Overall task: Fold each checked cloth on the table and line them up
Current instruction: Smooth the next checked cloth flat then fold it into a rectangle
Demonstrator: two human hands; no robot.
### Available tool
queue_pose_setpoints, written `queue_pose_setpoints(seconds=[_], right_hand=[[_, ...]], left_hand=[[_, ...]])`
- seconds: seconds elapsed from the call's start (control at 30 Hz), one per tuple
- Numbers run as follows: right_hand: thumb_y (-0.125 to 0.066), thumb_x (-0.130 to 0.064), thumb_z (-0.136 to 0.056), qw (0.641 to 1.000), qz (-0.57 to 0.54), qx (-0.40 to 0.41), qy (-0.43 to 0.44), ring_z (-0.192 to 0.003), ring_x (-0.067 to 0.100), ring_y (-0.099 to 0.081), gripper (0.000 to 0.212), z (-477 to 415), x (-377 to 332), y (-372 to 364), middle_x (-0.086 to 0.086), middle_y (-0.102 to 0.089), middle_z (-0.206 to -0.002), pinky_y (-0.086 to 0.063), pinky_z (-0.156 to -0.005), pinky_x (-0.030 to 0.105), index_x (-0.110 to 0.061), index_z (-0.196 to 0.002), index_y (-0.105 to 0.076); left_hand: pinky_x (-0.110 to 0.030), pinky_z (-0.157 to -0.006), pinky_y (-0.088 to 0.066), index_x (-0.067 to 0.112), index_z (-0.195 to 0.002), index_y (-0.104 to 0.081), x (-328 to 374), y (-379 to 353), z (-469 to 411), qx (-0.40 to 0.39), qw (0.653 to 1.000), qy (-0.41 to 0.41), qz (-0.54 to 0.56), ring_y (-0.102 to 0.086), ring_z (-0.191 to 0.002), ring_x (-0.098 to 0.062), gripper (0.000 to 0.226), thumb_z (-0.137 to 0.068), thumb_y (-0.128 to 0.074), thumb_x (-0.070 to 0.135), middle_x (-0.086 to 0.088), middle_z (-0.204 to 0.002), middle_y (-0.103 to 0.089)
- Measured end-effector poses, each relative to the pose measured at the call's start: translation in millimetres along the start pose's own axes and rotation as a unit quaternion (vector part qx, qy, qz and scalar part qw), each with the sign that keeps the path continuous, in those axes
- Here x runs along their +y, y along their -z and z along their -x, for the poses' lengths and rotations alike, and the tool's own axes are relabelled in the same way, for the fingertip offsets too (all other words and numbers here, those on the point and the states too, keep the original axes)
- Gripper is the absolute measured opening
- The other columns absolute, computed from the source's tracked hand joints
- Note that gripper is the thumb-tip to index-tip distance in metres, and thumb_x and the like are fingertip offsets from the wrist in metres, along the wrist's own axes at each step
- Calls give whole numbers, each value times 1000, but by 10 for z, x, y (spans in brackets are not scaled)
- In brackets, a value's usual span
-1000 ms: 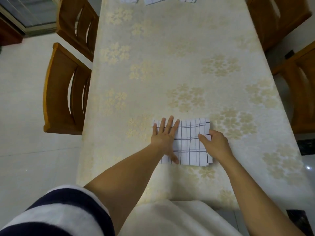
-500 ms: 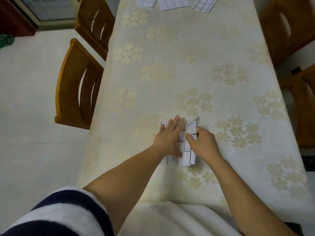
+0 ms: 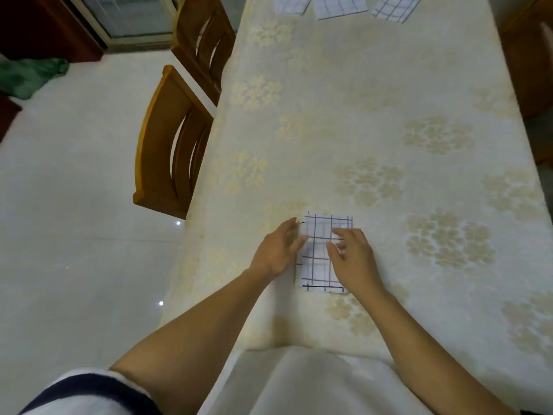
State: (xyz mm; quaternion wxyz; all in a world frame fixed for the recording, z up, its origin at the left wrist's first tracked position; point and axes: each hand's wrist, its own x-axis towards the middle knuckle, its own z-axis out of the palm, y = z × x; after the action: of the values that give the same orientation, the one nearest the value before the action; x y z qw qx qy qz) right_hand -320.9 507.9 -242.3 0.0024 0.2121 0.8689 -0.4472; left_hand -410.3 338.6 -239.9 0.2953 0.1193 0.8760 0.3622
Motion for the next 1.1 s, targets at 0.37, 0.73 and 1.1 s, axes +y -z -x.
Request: queue_pose_setpoints(seconds=[0.37,0.73,1.1], right_hand=[[-54,-30,-98,971,235,-38,10,-134,28,-31,49,103,350,-44,4,-36,-153,-32,-113,40,-16,-144,-49],[-73,-9,-85,993,0,32,-111,-111,26,-57,51,-156,276,24,11,-46,-131,-51,-94,37,-9,-132,-53],[-53,-39,-99,989,-48,-13,-139,-54,17,-38,46,-352,291,203,-2,-40,-53,-28,-52,32,-16,-61,-44]], left_hand=[[-39,-116,-34,20,-151,-40,157,-159,-411,122,971,-82,-189,-42,-138,-24,64,-94,-68,29,-2,-150,-48],[-42,-93,-41,12,-130,-45,821,-357,-1095,-121,917,-106,-366,-53,-115,-34,51,-92,-71,35,-13,-126,-56],[-32,-68,-44,14,-91,-70,720,-78,-883,-112,984,-84,-107,-60,-78,-23,26,-99,-62,38,-13,-90,-71]])
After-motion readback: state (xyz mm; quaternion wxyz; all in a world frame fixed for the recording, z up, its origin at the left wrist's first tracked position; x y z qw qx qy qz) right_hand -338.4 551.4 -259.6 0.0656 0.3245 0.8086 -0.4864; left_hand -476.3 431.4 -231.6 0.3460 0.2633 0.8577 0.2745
